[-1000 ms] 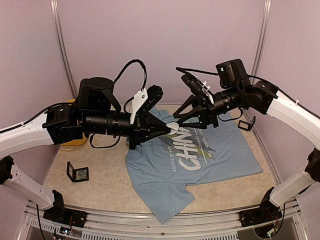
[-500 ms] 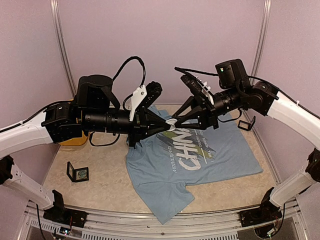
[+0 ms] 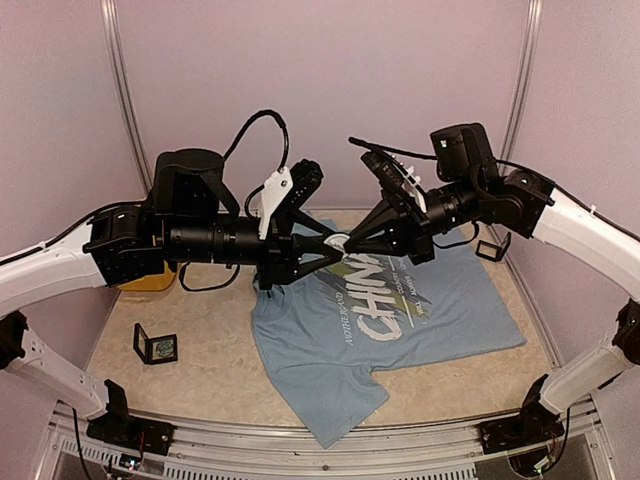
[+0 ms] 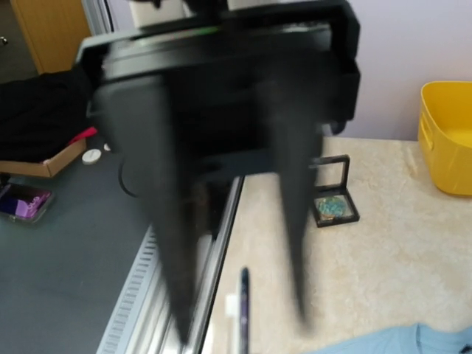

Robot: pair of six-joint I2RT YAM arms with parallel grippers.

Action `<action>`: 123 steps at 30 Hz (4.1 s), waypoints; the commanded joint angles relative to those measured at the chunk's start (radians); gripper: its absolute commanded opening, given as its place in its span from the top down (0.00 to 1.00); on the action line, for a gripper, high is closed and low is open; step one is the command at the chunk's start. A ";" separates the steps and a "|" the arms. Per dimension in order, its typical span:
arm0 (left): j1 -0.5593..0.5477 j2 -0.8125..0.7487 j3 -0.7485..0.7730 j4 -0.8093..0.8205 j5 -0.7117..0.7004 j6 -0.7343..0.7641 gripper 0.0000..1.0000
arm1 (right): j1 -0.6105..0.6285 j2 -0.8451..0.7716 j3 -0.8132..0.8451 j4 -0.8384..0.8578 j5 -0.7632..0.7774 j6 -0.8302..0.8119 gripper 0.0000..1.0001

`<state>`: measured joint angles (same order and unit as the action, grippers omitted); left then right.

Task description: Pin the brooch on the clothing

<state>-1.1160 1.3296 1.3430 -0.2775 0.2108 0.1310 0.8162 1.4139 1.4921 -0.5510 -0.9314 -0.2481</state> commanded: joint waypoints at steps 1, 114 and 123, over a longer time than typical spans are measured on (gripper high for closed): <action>-0.001 -0.037 -0.073 0.167 -0.058 -0.024 0.41 | 0.006 -0.079 -0.099 0.281 0.019 0.144 1.00; -0.018 -0.112 -0.262 0.541 0.013 0.030 1.00 | 0.020 -0.120 -0.202 0.449 0.069 0.180 0.30; -0.018 -0.124 -0.259 0.511 -0.012 0.041 1.00 | 0.018 -0.223 -0.219 0.375 0.167 0.097 0.27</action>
<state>-1.1294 1.2297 1.0851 0.2516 0.2043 0.1493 0.8368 1.2549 1.2644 -0.1371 -0.8253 -0.1028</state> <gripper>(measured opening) 0.007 0.762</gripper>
